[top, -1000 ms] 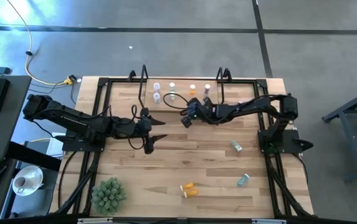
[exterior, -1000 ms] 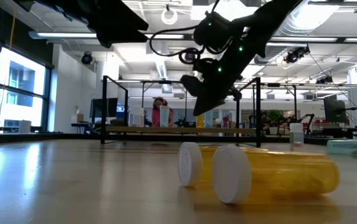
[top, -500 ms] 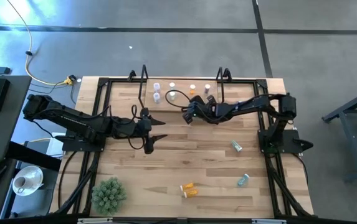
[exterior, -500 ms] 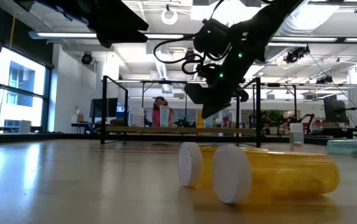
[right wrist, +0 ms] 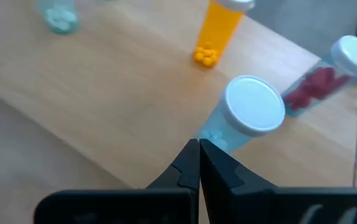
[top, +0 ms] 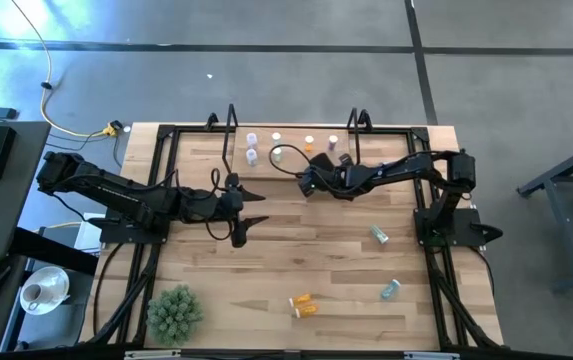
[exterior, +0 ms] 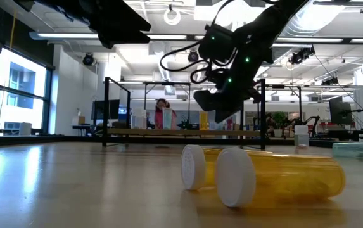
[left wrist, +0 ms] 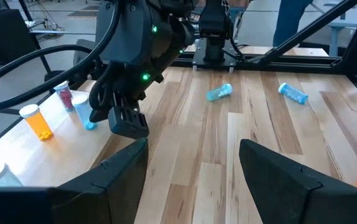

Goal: Pick and place medicine bottles onto shelf by color
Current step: Put the top blue pill bottle on the shelf aligned with the other blue pill bottle

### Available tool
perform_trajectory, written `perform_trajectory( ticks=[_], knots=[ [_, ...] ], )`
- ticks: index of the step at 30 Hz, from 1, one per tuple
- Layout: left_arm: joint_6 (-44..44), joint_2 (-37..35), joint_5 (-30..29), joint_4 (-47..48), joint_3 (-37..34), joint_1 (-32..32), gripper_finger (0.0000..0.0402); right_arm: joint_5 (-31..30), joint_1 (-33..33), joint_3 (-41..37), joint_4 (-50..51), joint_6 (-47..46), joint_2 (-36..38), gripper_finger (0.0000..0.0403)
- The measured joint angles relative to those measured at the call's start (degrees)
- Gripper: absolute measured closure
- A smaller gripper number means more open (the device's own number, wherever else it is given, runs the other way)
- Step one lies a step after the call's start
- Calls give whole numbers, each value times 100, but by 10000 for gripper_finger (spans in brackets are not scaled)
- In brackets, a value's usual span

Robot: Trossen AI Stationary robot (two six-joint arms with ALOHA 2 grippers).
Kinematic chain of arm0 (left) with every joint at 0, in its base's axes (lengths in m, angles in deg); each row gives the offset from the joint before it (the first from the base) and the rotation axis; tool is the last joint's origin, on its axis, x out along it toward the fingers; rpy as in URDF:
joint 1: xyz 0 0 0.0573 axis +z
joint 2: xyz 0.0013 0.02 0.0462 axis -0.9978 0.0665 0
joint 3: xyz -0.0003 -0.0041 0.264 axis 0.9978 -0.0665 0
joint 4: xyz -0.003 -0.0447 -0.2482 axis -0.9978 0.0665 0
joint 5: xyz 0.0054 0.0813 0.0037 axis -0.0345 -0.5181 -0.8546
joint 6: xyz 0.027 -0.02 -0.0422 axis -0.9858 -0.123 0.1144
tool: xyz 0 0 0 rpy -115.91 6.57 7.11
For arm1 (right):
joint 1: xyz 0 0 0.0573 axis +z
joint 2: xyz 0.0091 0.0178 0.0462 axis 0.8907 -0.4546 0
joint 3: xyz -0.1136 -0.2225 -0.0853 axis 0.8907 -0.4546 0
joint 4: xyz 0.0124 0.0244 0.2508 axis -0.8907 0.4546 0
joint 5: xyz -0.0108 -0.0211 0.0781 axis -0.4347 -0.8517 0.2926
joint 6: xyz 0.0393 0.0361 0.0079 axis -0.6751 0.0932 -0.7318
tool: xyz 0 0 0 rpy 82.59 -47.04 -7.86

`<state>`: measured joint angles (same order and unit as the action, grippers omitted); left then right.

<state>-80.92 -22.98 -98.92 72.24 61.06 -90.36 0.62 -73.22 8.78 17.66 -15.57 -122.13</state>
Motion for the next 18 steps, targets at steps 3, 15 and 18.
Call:
perform_trajectory(
  ticks=[3, 15, 18],
  knots=[
    [0, 0, 0, 0, 0, 0, 161, -70, -2, 0, 82, -93, 2, 403],
    [2, 0, 0, 0, 0, -2, 161, 65, 141, 0, -738, -78, 4, 403],
    [2, 0, 0, 0, 0, -2, 161, 101, 136, 0, -1109, 39, 4, 403]
  ],
)
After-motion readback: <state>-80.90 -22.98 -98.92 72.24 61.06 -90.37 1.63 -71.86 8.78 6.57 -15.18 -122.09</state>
